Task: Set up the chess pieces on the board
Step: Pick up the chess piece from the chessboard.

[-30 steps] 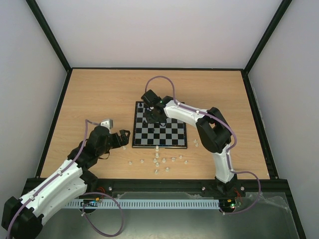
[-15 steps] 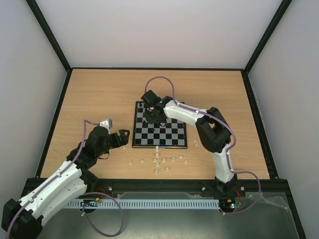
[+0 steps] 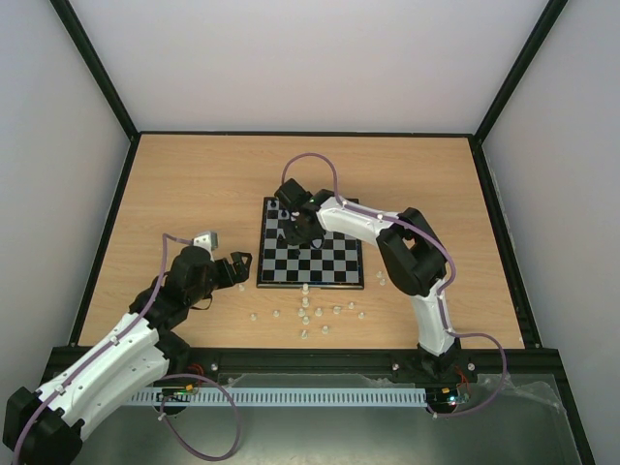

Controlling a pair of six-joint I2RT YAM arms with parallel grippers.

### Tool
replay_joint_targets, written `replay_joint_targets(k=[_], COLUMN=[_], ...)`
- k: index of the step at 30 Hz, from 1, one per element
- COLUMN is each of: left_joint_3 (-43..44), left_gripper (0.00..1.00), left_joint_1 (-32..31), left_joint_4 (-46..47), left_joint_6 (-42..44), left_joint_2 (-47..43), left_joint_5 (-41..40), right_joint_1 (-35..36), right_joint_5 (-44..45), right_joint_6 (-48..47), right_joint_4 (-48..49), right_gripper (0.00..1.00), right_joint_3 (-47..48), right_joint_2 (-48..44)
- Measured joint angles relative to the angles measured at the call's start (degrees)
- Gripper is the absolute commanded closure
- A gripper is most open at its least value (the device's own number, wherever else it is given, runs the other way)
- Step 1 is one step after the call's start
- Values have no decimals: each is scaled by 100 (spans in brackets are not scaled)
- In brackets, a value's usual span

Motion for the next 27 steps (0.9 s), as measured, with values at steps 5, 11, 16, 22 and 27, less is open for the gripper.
replay_joint_targets(k=[5,11,16,22,27], left_joint_3=[-2,-2,-2,-2,-2], left_gripper=[1,1,1,1,1], left_joint_1=[0,0,0,0,0], left_joint_4=[-2,-2,-2,4,7], left_joint_6=[0,0,2,9,20], left_joint_2=[-4,-9,-9,105,219], left_joint_5=[0,0,0,7,9], right_joint_1=[0,-63,-446,-1139,-1386], right_joint_5=[35,170,188,271,297], right_joint_6=[-11,-35,-57,-74,-81], right_joint_4=[0,-42,-63,-70,-103], right_gripper=[90,90,90,89,89], right_joint_3=[0,-2,-138,-179,-179], right_joint_2=[0,-13,-219,-498,-496])
